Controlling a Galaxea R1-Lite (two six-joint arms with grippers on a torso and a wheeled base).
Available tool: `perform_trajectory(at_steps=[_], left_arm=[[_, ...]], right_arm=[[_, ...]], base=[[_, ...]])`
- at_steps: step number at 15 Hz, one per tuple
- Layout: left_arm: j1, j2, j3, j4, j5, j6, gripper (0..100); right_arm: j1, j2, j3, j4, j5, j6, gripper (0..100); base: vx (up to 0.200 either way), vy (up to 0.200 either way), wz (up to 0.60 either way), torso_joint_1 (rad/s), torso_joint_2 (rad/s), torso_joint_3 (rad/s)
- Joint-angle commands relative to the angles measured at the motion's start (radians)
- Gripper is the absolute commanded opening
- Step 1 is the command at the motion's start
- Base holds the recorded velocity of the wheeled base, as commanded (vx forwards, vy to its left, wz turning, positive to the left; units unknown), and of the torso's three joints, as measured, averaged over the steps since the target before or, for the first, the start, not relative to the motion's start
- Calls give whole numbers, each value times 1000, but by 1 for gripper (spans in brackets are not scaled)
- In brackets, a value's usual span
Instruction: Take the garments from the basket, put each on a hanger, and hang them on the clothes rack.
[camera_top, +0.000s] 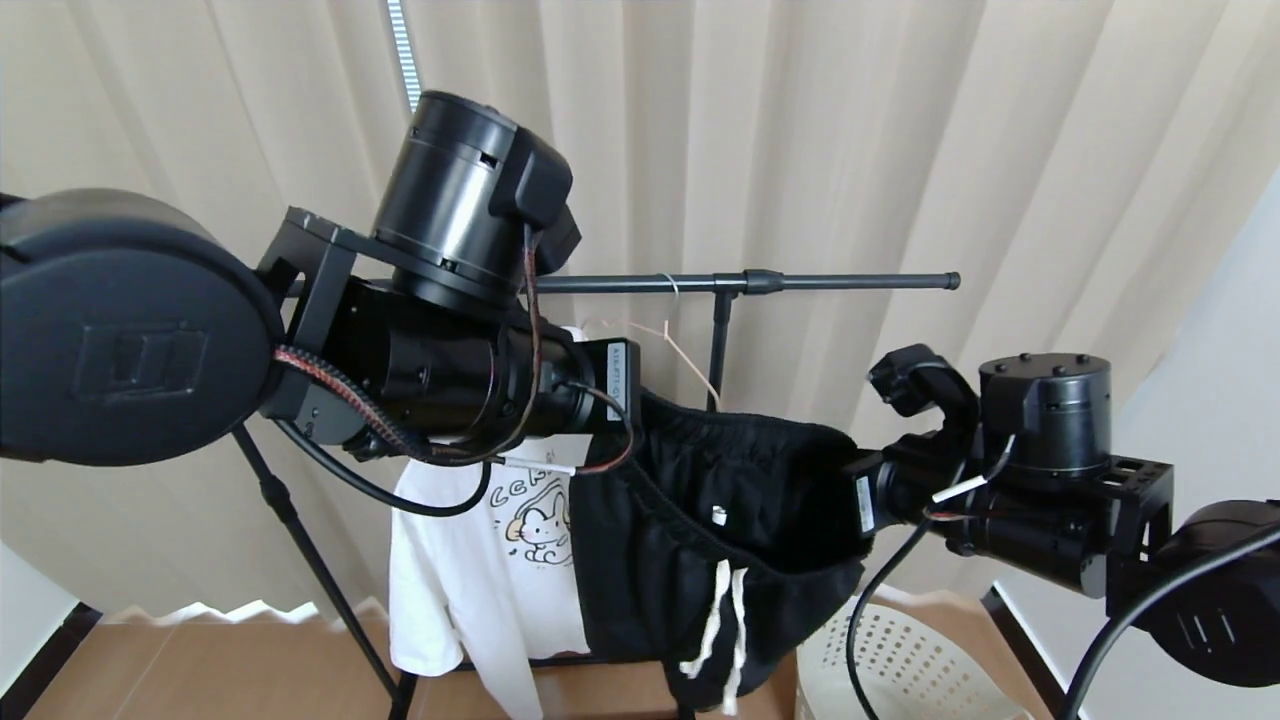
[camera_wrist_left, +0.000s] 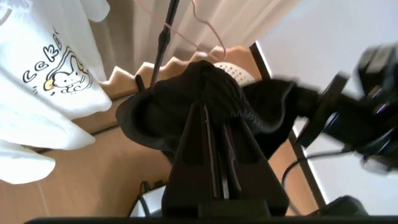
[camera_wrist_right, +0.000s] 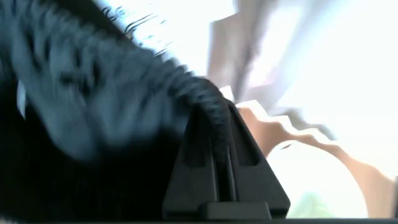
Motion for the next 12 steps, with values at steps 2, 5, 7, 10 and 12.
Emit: perform_trajectory(at_steps=[2,5,7,10,12], left_arm=[[-11,-1,87,-3,2,8,0],[-43,13,126,-5,7,8,100],[-48,11,126,-3,5,7,100],[-52,8,135,-3,5,8,100],[-51,21,126,-5,8,8,100]], right_arm=[[-61,-91,-9,1,0,-15,0],[-69,-106,-4,1,-1,-35,0],[-73,-114,-5,1,-15,-38,0],[-92,-129,-4,1,-17,-57,0],[-92,-146,-2,1,-18,-58,0]], base=[[0,0,0,0,0,0],[0,0,0,0,0,0],[0,0,0,0,0,0],[0,0,0,0,0,0],[0,0,0,0,0,0]])
